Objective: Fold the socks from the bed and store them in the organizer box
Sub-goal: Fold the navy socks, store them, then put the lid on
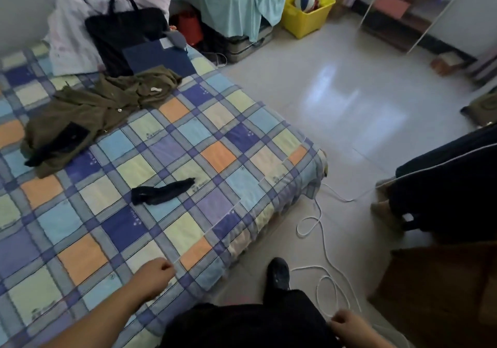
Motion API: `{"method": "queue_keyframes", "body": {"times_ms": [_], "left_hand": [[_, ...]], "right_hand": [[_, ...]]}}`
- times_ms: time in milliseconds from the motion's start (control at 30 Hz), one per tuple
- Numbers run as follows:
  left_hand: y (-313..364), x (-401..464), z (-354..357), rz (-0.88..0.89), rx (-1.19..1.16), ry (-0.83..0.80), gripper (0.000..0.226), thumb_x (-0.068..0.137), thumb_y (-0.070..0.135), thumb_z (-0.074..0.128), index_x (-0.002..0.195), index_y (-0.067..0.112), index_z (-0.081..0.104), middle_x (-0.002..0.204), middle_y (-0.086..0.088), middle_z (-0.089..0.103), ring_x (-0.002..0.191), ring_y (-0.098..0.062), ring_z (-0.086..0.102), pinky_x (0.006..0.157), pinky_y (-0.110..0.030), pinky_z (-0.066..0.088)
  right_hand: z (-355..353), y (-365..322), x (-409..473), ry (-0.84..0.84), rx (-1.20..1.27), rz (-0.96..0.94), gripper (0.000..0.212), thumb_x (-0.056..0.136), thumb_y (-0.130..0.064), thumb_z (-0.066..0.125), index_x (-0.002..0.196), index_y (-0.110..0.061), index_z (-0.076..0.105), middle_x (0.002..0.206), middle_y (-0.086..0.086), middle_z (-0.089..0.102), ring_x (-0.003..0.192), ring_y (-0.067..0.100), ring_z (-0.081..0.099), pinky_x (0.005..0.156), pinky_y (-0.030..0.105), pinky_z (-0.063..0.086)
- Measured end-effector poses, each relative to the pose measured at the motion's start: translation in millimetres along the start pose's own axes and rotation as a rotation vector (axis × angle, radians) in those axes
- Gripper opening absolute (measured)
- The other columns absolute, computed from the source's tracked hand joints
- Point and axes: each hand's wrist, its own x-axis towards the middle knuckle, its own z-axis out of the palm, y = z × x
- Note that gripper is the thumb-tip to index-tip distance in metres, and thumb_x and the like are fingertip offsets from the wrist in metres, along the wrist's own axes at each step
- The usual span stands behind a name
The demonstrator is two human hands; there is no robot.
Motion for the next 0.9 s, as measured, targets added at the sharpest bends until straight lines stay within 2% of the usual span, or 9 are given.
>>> {"method": "queue_keyframes", "body": {"times_ms": [67, 133, 200, 267, 367, 533, 633, 767, 900], "left_hand": [[25.5, -3.7, 28.3, -0.004, 0.061, -0.029, 0.019, 0.093, 0.020, 0.053, 0.079, 0.008, 0.059, 0.078, -0.007, 0.062, 0.069, -0.021, 0.056, 0.061, -0.029, 0.038], [49.2, -8.6, 53.2, -0.008, 0.103, -0.053, 0.020, 0.093, 0.022, 0.054, 0.074, 0.015, 0.057, 0.073, -0.002, 0.059, 0.066, -0.015, 0.052, 0.061, -0.028, 0.036], [73.0, -11.3, 71.3, -0.011, 0.122, -0.081, 0.017, 0.094, 0.031, 0.054, 0.088, 0.018, 0.065, 0.088, 0.000, 0.067, 0.078, -0.012, 0.060, 0.068, -0.025, 0.042], [93.1, -11.7, 81.8, 0.006, 0.115, -0.105, 0.020, 0.095, 0.037, 0.053, 0.101, 0.022, 0.065, 0.102, 0.005, 0.067, 0.090, -0.008, 0.061, 0.075, -0.022, 0.044], [113.8, -7.3, 87.2, 0.016, 0.111, -0.111, 0.012, 0.096, 0.039, 0.052, 0.101, 0.030, 0.058, 0.104, 0.011, 0.057, 0.096, -0.006, 0.055, 0.077, -0.019, 0.040], [110.6, 13.4, 80.5, -0.002, 0.017, -0.075, 0.006, 0.094, 0.032, 0.054, 0.096, 0.027, 0.058, 0.096, 0.004, 0.062, 0.094, -0.012, 0.061, 0.069, -0.017, 0.039], [91.0, 27.9, 67.3, -0.010, -0.004, -0.109, 0.011, 0.095, 0.026, 0.054, 0.103, 0.033, 0.052, 0.095, 0.005, 0.064, 0.094, -0.008, 0.062, 0.071, -0.010, 0.038], [57.7, 51.9, 40.3, -0.165, -0.033, -0.021, 0.010, 0.098, 0.032, 0.049, 0.099, 0.027, 0.056, 0.104, 0.003, 0.065, 0.109, -0.013, 0.062, 0.064, -0.009, 0.035], [39.7, 69.7, 1.4, -0.251, -0.081, 0.029, 0.018, 0.093, 0.031, 0.052, 0.081, 0.022, 0.062, 0.093, 0.001, 0.065, 0.087, -0.010, 0.061, 0.070, -0.017, 0.041]], "right_hand": [[-46.3, 14.3, 13.1, -0.043, -0.093, 0.003, 0.024, 0.087, -0.042, 0.064, 0.072, -0.023, 0.060, 0.078, -0.007, 0.062, 0.080, 0.007, 0.064, 0.075, 0.019, 0.046], [-90.4, 20.9, 25.6, -0.057, -0.154, -0.014, 0.028, 0.088, -0.039, 0.064, 0.066, -0.021, 0.058, 0.071, -0.008, 0.059, 0.072, 0.006, 0.061, 0.069, 0.018, 0.046], [-131.6, 16.8, 40.0, -0.032, -0.214, -0.034, 0.032, 0.090, -0.038, 0.062, 0.063, -0.021, 0.055, 0.071, -0.007, 0.060, 0.072, 0.009, 0.060, 0.067, 0.019, 0.044], [-164.0, 5.2, 53.6, -0.021, -0.268, -0.045, 0.028, 0.092, -0.038, 0.060, 0.070, -0.021, 0.057, 0.081, -0.001, 0.063, 0.079, 0.014, 0.060, 0.070, 0.022, 0.047], [-196.3, -30.9, 75.3, 0.011, -0.338, -0.098, 0.027, 0.092, -0.038, 0.059, 0.071, -0.021, 0.054, 0.087, 0.000, 0.063, 0.081, 0.016, 0.059, 0.075, 0.026, 0.050], [-213.2, -122.0, 105.8, -0.005, -0.431, -0.233, 0.023, 0.091, -0.036, 0.056, 0.080, -0.017, 0.060, 0.083, 0.005, 0.062, 0.076, 0.018, 0.057, 0.071, 0.028, 0.048], [-205.2, -178.7, 113.6, -0.012, -0.469, -0.314, 0.024, 0.089, -0.035, 0.055, 0.075, -0.016, 0.059, 0.077, 0.005, 0.057, 0.072, 0.017, 0.053, 0.066, 0.030, 0.041], [-189.4, -245.1, 113.4, -0.059, -0.547, -0.431, 0.029, 0.087, -0.033, 0.051, 0.062, -0.020, 0.045, 0.061, -0.002, 0.042, 0.058, 0.014, 0.040, 0.055, 0.031, 0.032], [-179.8, -292.3, 117.1, -0.122, -0.618, -0.524, 0.026, 0.087, -0.028, 0.050, 0.065, -0.018, 0.042, 0.060, -0.001, 0.039, 0.058, 0.016, 0.039, 0.051, 0.032, 0.027]]}}
